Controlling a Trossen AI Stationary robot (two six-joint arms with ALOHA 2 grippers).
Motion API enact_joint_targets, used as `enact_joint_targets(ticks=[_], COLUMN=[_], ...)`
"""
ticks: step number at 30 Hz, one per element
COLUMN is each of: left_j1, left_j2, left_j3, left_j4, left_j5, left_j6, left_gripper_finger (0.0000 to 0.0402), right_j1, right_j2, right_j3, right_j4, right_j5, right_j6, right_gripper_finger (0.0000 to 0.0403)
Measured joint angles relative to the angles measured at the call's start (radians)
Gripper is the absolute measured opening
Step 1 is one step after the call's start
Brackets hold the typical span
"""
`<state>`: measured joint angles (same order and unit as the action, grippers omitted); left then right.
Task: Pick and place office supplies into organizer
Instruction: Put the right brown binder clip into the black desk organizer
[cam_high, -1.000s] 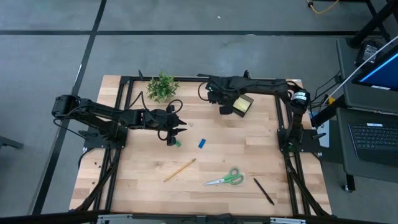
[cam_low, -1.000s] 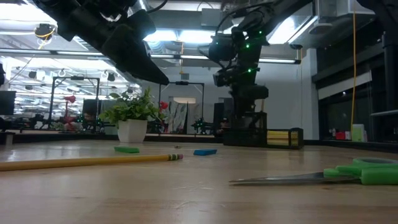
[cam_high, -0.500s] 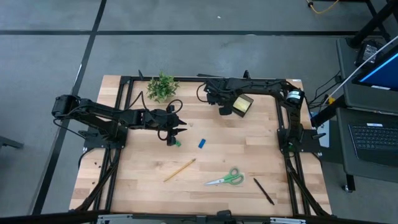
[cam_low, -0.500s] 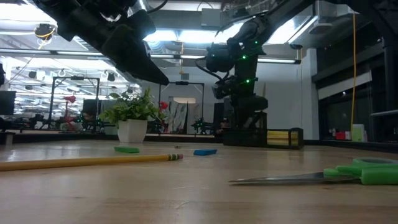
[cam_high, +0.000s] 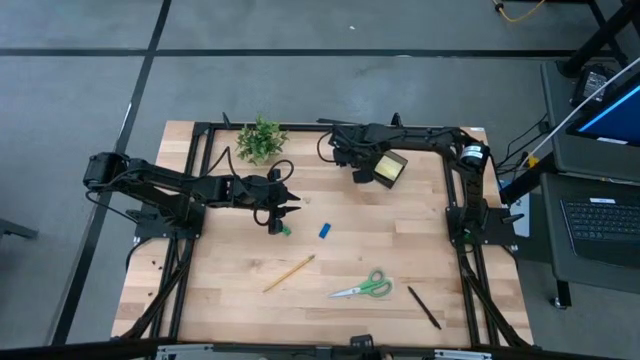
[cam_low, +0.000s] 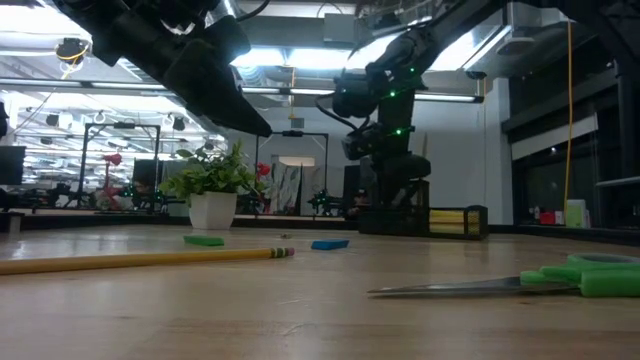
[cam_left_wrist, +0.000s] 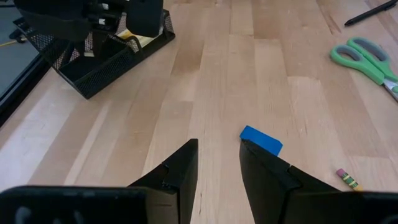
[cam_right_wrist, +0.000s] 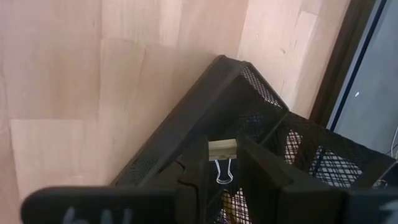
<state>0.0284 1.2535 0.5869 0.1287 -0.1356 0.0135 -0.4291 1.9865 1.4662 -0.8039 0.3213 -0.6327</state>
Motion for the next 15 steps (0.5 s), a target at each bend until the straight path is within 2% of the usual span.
enact_joint_targets(ticks=[15], left_j1=[0.0], left_j2=[0.0], left_j3=[0.0], left_j4=[0.001], left_j5=[0.0], left_j6=[0.0], left_gripper_finger=[0.0114], right_j1=[-0.013], right_j2=[0.0], right_j3=[0.0], right_j4=[0.0], right_j5=[0.0], right_j6=[0.0], right_gripper_finger=[0.0081])
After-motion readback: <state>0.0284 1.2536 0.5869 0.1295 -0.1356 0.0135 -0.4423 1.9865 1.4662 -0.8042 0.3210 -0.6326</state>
